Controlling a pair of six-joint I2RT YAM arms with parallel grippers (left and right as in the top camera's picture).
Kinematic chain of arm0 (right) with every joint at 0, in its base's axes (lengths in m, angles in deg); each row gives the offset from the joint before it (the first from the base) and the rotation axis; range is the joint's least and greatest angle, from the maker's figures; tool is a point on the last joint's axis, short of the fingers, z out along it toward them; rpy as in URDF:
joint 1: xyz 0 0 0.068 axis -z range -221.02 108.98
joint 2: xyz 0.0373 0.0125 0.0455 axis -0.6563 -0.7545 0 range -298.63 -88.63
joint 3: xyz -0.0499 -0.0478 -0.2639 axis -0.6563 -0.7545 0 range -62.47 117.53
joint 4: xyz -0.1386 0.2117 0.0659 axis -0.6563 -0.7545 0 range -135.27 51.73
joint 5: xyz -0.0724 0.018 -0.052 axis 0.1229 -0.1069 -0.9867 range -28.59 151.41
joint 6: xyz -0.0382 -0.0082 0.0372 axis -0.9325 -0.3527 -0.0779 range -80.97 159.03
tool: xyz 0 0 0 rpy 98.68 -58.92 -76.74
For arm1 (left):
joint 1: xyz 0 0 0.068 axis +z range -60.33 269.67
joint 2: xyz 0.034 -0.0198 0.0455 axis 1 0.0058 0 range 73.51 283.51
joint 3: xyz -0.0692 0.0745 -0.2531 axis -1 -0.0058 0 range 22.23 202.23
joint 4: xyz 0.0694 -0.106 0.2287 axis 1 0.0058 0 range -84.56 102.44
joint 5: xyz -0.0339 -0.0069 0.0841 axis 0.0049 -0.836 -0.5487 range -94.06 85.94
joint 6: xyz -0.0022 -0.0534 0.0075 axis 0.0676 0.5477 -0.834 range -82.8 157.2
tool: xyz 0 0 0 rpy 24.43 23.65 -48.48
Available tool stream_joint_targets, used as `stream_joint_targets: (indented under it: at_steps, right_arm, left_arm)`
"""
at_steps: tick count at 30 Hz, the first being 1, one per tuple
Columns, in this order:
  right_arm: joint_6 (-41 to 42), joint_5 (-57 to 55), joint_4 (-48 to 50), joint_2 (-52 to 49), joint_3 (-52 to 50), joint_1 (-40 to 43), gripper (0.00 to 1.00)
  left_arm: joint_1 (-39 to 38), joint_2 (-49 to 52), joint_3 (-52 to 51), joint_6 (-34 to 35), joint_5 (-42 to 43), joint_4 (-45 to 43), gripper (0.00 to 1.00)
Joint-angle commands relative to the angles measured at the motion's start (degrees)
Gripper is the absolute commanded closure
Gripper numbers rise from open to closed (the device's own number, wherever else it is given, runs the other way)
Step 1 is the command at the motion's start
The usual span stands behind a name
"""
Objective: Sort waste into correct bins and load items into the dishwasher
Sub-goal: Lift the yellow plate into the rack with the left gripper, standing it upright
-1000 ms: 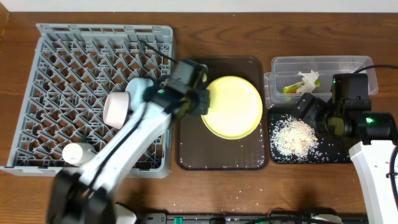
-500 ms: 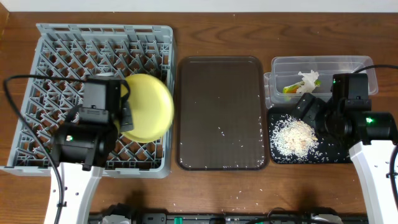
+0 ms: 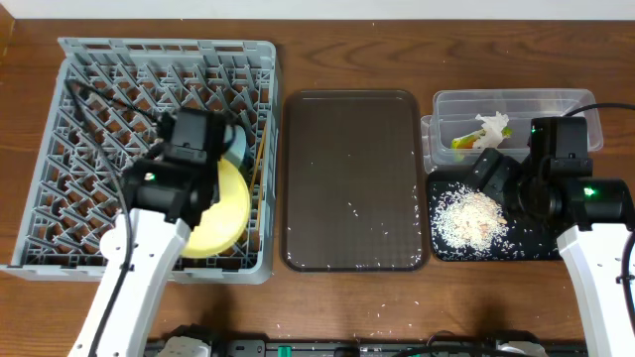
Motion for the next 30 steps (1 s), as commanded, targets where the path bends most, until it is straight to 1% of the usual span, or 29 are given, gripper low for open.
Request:
stream_joint_targets:
  at_steps: [1, 3, 4, 5, 6, 7, 8, 9, 10, 11, 13, 15, 16, 20, 23, 25, 27, 30]
  right_arm:
    - [0.8, -0.2, -0.1, 0.6, 0.0, 0.5, 0.01]
    - [0.8, -0.2, -0.1, 0.6, 0.0, 0.5, 0.01]
    - [0.8, -0.2, -0.1, 0.6, 0.0, 0.5, 0.01]
    - [0.8, -0.2, -0.1, 0.6, 0.0, 0.5, 0.01]
    - [0.8, -0.2, -0.1, 0.6, 0.0, 0.5, 0.01]
    - [0.8, -0.2, -0.1, 0.6, 0.0, 0.5, 0.01]
    - [0.8, -0.2, -0.1, 0.6, 0.0, 0.5, 0.01]
    - [0.8, -0.2, -0.1, 0.6, 0.0, 0.5, 0.01]
    - [0.8, -0.2, -0.1, 0.6, 0.0, 0.5, 0.01]
    - [0.8, -0.2, -0.1, 0.6, 0.0, 0.5, 0.01]
    - [0.8, -0.2, -0.1, 0.6, 0.0, 0.5, 0.01]
    - [0.8, -0.2, -0.1, 0.6, 0.0, 0.5, 0.01]
    - [0.8, -0.2, -0.1, 0.6, 0.0, 0.5, 0.01]
    - [0.8, -0.2, -0.1, 0.6, 0.0, 0.5, 0.01]
    - [0.8, -0.2, -0.1, 0.6, 0.0, 0.5, 0.01]
    - [0.8, -0.2, -0.1, 0.6, 0.0, 0.5, 0.01]
    - [0.8, -0.2, -0.1, 0.6, 0.0, 0.5, 0.01]
    - [0.8, -0.2, -0.1, 0.6, 0.0, 0.5, 0.01]
  left_arm:
    - [-3.5, 1.1, -0.5, -0.1, -3.5, 0.2, 0.93]
    - [-4.4, 1.0, -0.5, 0.3, -4.7, 0.6, 0.93]
    - [-4.1, 0.7, -0.3, 5.4, -6.6, 2.3, 0.92]
    - [-3.6, 0.2, -0.3, 7.9, -6.7, 2.9, 0.91]
    - [-2.1, -0.9, -0.3, 12.1, -6.1, 3.9, 0.86]
    - [0.1, -2.5, -0.3, 15.1, -4.5, 4.7, 0.76]
    - [2.9, -4.5, -0.3, 15.2, -1.8, 4.7, 0.63]
    - [7.1, -7.4, -0.3, 14.9, 2.1, 4.7, 0.37]
    - [11.0, -9.9, -0.3, 13.3, 5.4, 4.4, 0.33]
    - [14.1, -11.6, -0.3, 11.0, 8.7, 4.2, 0.33]
    - [21.2, -13.9, -0.3, 6.3, 18.2, 4.2, 0.36]
    - [26.9, -13.7, -0.4, 0.7, 27.7, 4.4, 0.36]
    - [29.9, -12.9, -0.8, -0.7, 31.4, 4.5, 0.36]
    - [37.6, -8.5, -1.3, -1.2, 39.4, 4.7, 0.36]
    - [40.8, -5.0, -1.3, -1.7, 42.7, 5.7, 0.37]
    - [41.0, -2.4, -1.3, -3.5, 45.0, 6.7, 0.38]
    - [40.9, 1.1, -1.5, -5.6, 45.2, 9.3, 0.40]
    - [41.0, 4.6, -3.3, -7.5, 44.9, 10.4, 0.44]
